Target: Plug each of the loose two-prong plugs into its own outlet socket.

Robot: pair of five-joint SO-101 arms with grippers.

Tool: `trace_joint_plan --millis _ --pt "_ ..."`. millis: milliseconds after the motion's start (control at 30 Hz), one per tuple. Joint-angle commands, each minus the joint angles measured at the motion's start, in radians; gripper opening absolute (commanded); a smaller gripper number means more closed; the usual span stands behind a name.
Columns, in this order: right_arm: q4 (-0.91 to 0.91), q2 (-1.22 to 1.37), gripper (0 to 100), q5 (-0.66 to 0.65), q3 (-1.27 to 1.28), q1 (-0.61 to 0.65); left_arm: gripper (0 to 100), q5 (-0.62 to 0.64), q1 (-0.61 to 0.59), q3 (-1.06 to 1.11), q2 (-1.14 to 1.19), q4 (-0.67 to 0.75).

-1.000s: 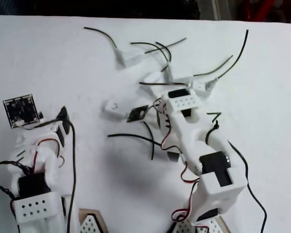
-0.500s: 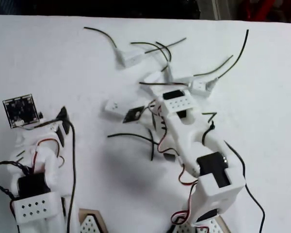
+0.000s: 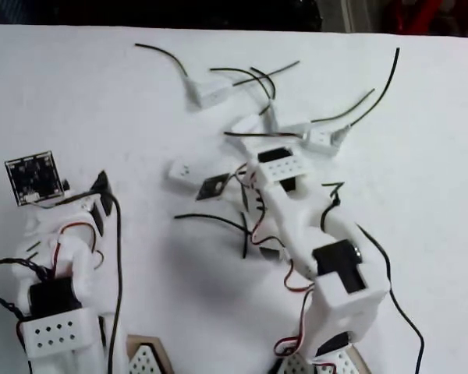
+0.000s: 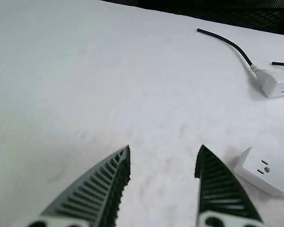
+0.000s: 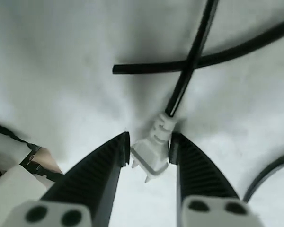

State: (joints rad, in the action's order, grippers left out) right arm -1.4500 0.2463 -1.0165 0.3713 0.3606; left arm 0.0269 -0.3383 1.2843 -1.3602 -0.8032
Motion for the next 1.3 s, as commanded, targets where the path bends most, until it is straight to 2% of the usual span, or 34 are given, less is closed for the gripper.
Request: trace_joint_plan --millis 0,267,733,1067,1267 --pt "0.01 0.028 9.4 0.008 -0.02 -0.007 23 0.006 -0.004 -0.02 -0.008 0.025" --pt "-0.018 -0.002 1.3 0.008 -0.023 -0.007 23 0.006 -0.004 -0.02 -0.008 0.025" --pt "-0.061 -0.101 1.8 0.005 -0.028 -0.007 23 0.006 -0.004 -0.02 -0.008 0.025" --pt "-0.131 -0.541 1.8 0.051 -0.017 -0.134 23 0.006 -0.004 -0.035 -0.01 0.025" --pt "-0.036 -0.809 1.8 0.241 0.098 -0.145 23 0.008 0.035 -0.074 -0.01 0.017"
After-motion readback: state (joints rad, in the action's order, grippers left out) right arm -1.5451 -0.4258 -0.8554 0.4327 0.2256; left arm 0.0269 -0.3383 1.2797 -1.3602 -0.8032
